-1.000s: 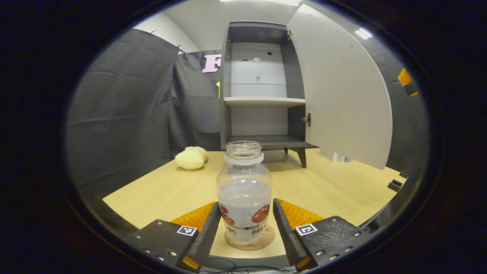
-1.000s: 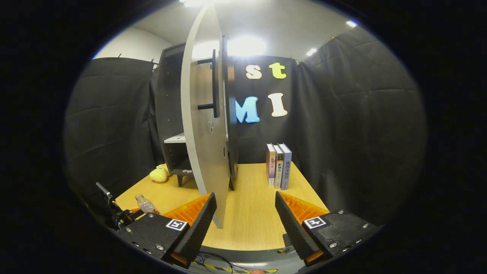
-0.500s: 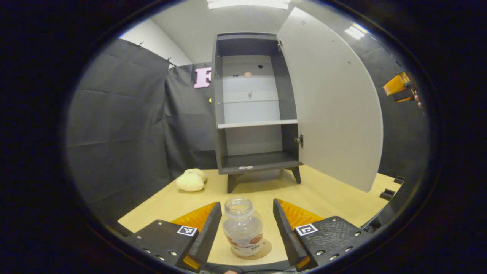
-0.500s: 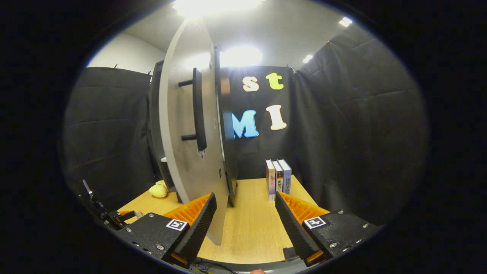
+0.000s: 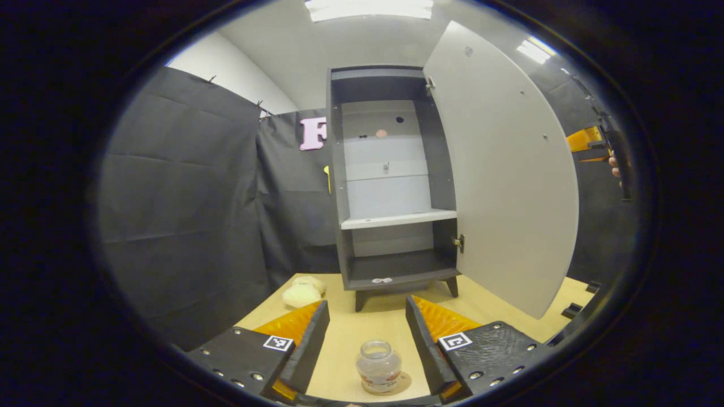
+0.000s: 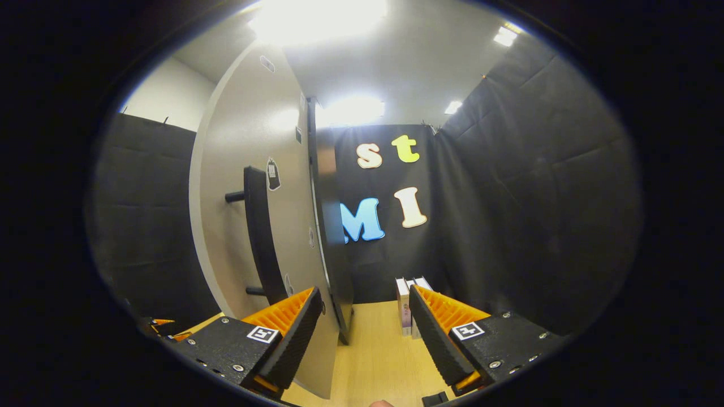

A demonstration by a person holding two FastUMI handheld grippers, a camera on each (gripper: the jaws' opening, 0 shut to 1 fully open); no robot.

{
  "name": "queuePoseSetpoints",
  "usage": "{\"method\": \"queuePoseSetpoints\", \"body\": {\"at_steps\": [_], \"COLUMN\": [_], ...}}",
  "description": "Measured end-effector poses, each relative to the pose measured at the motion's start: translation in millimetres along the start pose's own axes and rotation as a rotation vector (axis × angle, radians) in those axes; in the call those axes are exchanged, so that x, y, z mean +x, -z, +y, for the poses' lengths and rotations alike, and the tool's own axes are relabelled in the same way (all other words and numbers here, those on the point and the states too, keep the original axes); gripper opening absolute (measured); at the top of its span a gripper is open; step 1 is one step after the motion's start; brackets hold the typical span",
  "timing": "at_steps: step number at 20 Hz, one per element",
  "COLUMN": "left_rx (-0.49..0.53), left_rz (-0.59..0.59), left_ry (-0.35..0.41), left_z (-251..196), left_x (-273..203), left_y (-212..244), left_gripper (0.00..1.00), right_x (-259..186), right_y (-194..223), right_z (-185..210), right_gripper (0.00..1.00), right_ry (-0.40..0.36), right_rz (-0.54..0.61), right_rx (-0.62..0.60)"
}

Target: Open the cabinet door with the right hand, grasp the bottle in the cabinet with the left hand and place it on the coaster, then close the cabinet door with the right hand.

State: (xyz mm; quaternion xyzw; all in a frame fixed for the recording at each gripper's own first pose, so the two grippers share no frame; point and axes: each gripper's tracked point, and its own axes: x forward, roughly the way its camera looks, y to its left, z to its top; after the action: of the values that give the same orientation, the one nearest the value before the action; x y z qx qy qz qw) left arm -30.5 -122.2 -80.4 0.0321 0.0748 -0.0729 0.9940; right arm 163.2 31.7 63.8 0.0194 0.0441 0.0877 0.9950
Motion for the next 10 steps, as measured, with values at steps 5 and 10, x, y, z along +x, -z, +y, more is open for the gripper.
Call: {"method": "queuePoseSetpoints", "body": {"at_steps": [5,10], "left_rx": [-0.06,-0.071], "left_rz": [-0.049,-0.068], "left_ry": [-0.06,-0.09], "left_z": [40.0,88.6], "left_x": [-4.2,3.1], "left_y": [-29.4,-37.3], "left_gripper": [0.77,0.83], "right_x": [1.2,-4.2], "right_y": [-18.6,-20.1], "right_z": [15.8,40.1], "right_gripper": [0.95,0.93], "right_ry": [0.008,0.048], "right_rz": [-0.026,-0.027], "right_rx": [-0.002,-0.088]}}
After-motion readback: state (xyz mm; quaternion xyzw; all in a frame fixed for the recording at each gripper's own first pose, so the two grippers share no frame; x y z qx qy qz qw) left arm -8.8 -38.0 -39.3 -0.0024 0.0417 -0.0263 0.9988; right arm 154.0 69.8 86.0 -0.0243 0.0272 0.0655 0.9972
